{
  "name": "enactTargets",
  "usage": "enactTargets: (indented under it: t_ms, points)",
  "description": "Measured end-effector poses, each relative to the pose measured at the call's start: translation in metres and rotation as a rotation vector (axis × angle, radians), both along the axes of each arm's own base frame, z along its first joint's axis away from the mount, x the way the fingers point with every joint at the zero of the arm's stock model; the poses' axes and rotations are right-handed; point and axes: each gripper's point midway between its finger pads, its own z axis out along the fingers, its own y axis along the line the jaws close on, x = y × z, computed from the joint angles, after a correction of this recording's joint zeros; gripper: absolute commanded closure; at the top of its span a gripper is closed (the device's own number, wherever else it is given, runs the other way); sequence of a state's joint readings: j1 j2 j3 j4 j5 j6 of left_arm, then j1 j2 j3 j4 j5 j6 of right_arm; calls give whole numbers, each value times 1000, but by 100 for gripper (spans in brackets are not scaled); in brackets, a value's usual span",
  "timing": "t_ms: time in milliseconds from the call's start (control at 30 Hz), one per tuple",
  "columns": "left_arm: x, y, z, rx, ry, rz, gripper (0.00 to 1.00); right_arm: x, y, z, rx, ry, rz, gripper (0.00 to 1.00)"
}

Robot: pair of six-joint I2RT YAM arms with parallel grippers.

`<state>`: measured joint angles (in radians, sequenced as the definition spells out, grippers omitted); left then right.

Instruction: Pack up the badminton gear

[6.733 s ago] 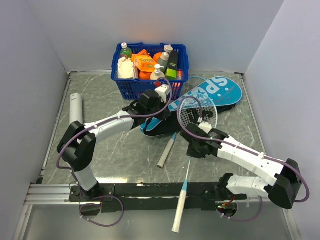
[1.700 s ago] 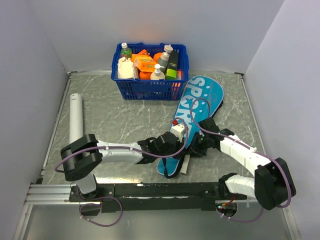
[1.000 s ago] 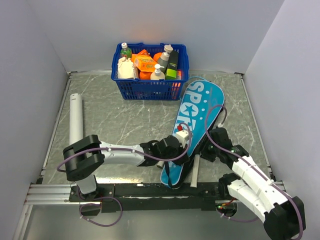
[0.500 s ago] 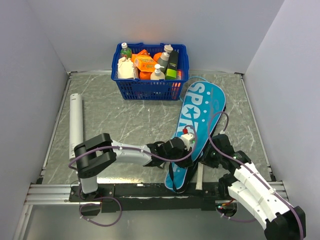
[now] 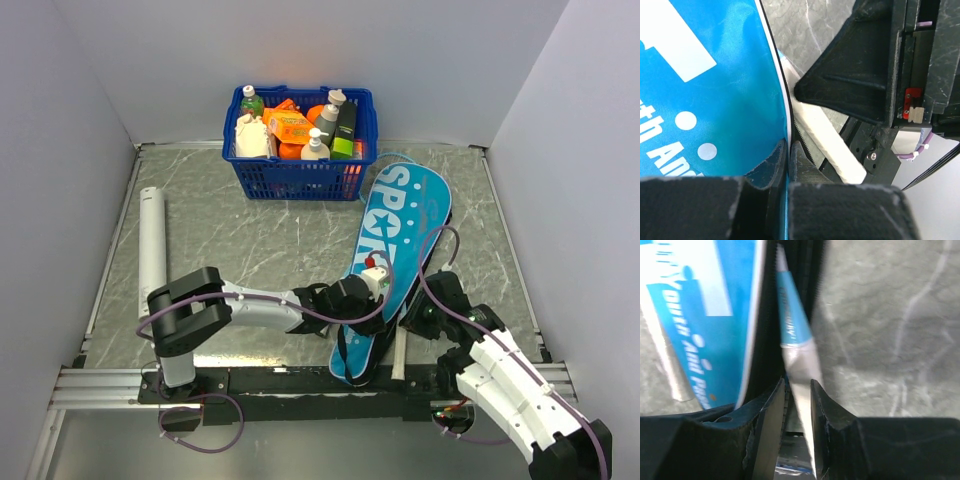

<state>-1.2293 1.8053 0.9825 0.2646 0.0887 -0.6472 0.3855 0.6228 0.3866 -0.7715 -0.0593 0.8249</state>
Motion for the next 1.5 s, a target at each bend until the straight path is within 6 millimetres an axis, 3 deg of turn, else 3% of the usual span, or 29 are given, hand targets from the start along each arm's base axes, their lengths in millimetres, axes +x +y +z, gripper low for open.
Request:
enactTargets:
  t_ms: [200, 433, 967, 1500]
  points:
    - [1, 5, 7, -8, -17, 12, 99, -12, -8, -8, -51, 60, -12, 65]
    - [3, 9, 14, -18, -39, 19, 99, -13, -7, -9, -54, 67, -22, 64]
    - [0, 21, -4, 9, -34, 24, 99, -2, 46, -16, 175, 51, -1, 62]
    - [20, 38, -14, 48, -74, 171, 99, 25, 73, -19, 329, -37, -96, 69]
